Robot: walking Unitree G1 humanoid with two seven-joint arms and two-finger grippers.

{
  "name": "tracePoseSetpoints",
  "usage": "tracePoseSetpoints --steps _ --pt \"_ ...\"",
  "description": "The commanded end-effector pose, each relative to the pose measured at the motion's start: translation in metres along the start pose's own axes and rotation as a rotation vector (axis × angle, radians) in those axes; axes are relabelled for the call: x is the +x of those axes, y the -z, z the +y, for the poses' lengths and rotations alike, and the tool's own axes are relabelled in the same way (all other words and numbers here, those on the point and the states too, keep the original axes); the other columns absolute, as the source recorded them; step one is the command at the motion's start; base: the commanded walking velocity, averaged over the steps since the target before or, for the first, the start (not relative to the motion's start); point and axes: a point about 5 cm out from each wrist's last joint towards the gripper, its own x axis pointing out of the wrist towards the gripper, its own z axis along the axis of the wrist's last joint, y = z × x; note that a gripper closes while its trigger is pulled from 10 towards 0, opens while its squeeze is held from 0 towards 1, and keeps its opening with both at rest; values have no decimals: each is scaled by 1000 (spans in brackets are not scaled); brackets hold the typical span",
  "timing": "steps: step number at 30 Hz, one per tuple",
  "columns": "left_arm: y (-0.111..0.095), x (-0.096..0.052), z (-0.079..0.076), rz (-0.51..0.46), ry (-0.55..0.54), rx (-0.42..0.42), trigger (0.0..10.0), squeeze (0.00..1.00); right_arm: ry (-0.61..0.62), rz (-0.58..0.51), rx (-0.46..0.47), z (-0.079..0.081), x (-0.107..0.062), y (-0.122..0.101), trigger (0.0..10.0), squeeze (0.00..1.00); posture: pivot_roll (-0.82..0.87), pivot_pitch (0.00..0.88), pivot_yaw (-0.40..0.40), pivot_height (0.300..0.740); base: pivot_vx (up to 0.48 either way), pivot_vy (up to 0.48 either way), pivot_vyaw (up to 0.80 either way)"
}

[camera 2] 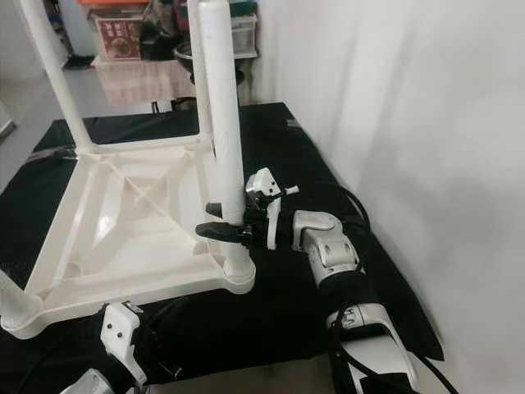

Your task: Building children table

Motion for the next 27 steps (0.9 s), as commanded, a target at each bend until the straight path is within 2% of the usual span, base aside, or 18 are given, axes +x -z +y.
tracePoseSetpoints --steps 1,2,4,5,6,7,8,9,10,11,14,16,18,19,20,23,24,27 --pt "1 -2 0 5 -5 2 10000 0 13 -5 39 1 -1 7 0 0 -36 0 -5 740 0 0 0" --pt "1 -4 0 7 -4 0 10000 0 63 4 45 7 -6 17 0 0 -43 0 -2 740 0 0 0" --pt "1 -4 0 7 -4 0 10000 0 63 4 45 7 -6 17 0 0 -43 0 -2 740 0 0 0" --pt "1 -6 0 9 -2 -2 10000 0 166 31 65 18 -9 34 0 0 -43 0 -7 740 0 0 0" --pt "1 -6 0 9 -2 -2 10000 0 166 31 65 18 -9 34 0 0 -43 0 -7 740 0 0 0" --pt "0 -10 1 15 2 -5 10000 0 558 80 161 56 3 74 0 0 -58 0 1 740 0 0 0" --pt "0 -10 1 15 2 -5 10000 0 558 80 161 56 3 74 0 0 -58 0 1 740 0 0 0" --pt "0 -10 1 18 4 -5 10000 0 665 66 229 77 15 82 0 0 -59 0 5 740 0 0 0" --pt "0 -11 2 21 5 -4 10000 0 679 53 259 92 27 84 0 0 -68 0 14 740 0 0 0" --pt "0 -11 3 23 6 -2 10000 0 629 46 225 99 36 81 0 0 -74 0 24 740 0 0 0" --pt "0 -11 3 23 6 -2 10000 0 629 46 225 99 36 81 0 0 -74 0 24 740 0 0 0" --pt "0 -9 3 26 11 2 10000 0 615 55 163 86 35 78 0 0 -69 0 14 740 0 0 0" --pt "0 -9 3 26 11 2 10000 0 615 55 163 86 35 78 0 0 -69 0 14 740 0 0 0" --pt "0 -9 3 25 14 0 10000 0 630 58 147 78 32 76 0 0 -70 0 12 740 0 0 0" --pt "0 -6 4 19 8 -1 10000 0 603 50 103 54 26 65 10000 255 -65 0 6 740 0 0 0" --pt "0 -5 4 17 4 0 10000 0 564 32 85 49 25 59 10000 255 -65 0 6 740 0 0 0" --pt "0 -5 4 16 2 2 10000 0 522 -4 55 43 23 47 10000 1000 -62 0 7 740 0 0 0" --pt "0 -4 4 16 1 2 10000 0 437 -62 32 41 23 30 10000 1000 -59 0 7 740 0 0 0"
